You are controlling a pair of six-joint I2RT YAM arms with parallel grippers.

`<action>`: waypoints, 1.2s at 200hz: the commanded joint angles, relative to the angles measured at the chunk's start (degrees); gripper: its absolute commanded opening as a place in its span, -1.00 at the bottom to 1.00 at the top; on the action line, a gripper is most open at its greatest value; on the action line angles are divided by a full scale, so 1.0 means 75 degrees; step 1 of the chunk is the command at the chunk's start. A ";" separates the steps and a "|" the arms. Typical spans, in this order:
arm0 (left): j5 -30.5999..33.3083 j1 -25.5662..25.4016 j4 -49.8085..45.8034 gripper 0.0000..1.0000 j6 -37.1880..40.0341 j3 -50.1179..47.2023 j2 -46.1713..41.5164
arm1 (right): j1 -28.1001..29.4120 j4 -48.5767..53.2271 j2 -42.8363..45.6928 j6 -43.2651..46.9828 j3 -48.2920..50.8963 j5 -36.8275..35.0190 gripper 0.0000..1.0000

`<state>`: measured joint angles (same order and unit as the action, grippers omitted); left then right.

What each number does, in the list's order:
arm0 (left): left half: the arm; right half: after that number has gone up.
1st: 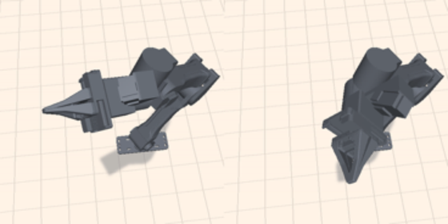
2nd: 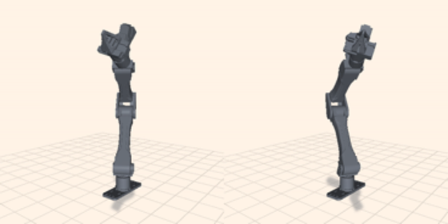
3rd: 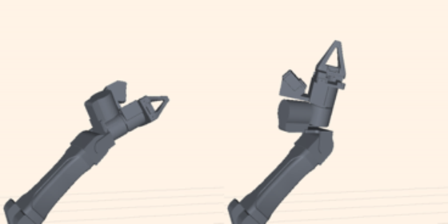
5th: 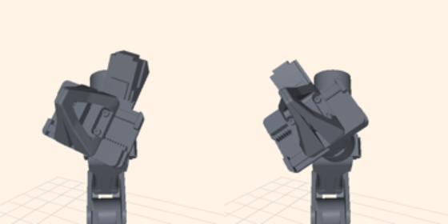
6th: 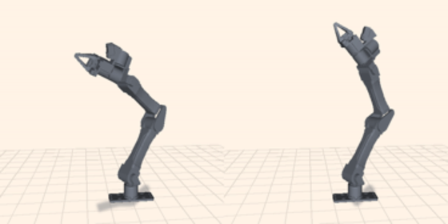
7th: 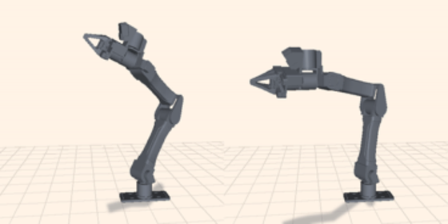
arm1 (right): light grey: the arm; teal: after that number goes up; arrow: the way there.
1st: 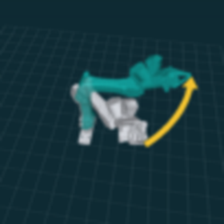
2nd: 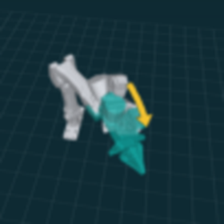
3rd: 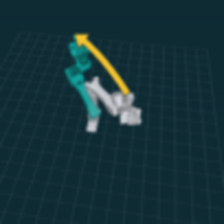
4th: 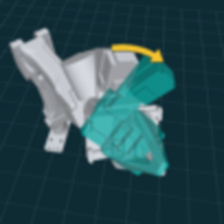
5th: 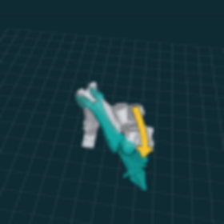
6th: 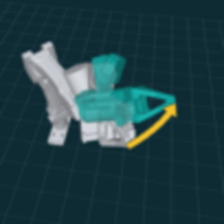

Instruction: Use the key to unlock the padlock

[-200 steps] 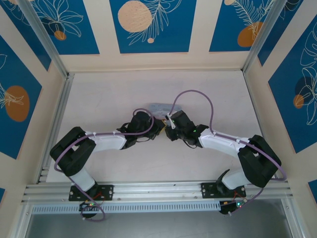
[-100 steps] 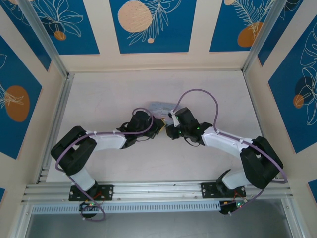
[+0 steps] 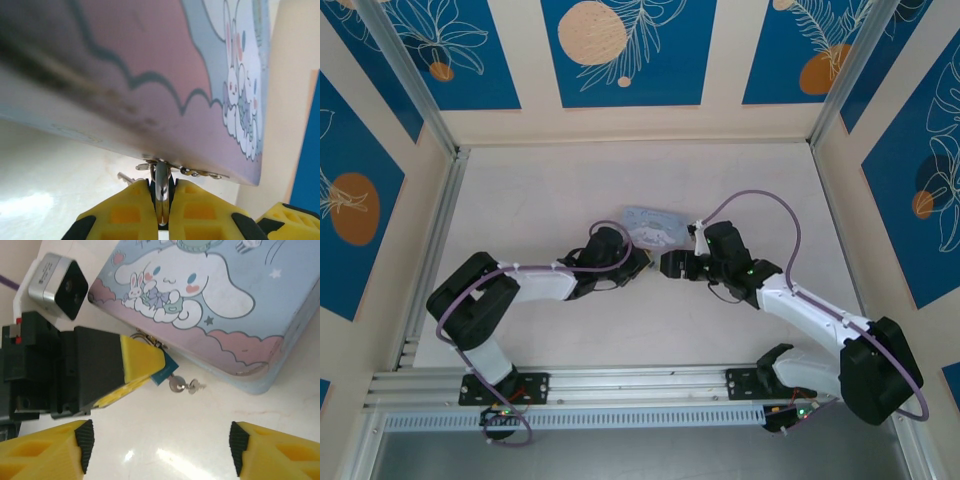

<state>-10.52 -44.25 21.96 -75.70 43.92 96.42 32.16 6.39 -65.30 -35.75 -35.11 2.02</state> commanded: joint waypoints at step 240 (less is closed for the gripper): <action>0.1663 0.0421 -0.3703 1.00 0.1902 -0.0499 -0.3407 | -0.0381 -0.2415 -0.2699 -0.2637 -0.0914 0.0723 0.82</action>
<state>0.60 -42.11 -2.59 -62.98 39.68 71.53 32.14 -12.38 -83.20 -57.60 -36.05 6.61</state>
